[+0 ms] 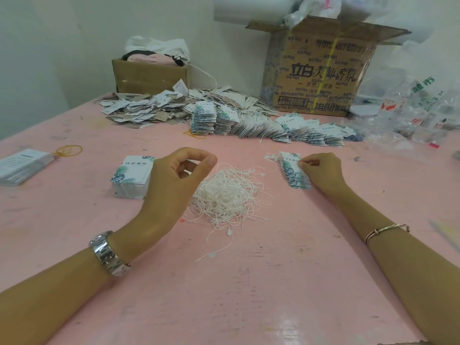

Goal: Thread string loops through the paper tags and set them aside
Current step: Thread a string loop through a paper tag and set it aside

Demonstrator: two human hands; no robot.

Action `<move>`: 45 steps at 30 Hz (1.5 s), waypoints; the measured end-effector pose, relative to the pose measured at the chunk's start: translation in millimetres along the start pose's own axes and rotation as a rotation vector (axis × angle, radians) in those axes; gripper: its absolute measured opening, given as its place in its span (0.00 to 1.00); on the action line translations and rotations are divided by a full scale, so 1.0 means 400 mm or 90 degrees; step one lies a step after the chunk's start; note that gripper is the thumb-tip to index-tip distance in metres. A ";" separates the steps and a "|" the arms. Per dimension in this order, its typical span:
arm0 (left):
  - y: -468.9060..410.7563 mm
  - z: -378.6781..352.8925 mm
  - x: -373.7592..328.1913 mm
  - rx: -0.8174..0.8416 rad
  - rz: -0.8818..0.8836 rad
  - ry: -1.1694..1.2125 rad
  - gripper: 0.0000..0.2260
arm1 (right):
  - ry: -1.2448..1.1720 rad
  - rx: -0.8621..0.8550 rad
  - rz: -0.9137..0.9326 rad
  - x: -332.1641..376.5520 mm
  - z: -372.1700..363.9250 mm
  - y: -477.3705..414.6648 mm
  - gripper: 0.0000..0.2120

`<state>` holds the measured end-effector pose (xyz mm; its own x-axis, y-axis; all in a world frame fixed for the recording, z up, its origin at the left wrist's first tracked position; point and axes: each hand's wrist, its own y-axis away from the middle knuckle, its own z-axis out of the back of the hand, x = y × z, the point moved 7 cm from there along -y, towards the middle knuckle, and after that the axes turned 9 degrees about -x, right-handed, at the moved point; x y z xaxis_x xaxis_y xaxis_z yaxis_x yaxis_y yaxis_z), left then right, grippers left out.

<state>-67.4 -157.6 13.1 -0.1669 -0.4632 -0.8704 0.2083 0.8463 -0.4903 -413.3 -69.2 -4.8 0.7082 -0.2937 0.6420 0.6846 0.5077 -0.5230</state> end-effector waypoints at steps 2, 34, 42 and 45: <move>0.000 0.000 -0.001 -0.002 -0.006 -0.008 0.07 | 0.009 0.006 0.002 0.002 -0.002 0.001 0.08; 0.031 -0.049 -0.025 0.188 -0.195 -0.341 0.16 | -0.308 0.202 0.256 0.421 -0.044 0.300 0.05; 0.016 -0.025 -0.059 0.090 -0.186 -0.195 0.10 | -0.458 0.404 0.128 0.418 -0.078 0.317 0.07; 0.011 -0.013 -0.054 0.060 -0.135 -0.152 0.11 | -0.477 0.449 0.082 0.405 -0.092 0.316 0.09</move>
<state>-68.0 -142.6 30.2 0.0119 -0.6848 -0.7287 0.2832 0.7012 -0.6543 -205.7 -82.6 12.6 0.3148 0.2535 0.9147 0.1833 0.9293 -0.3206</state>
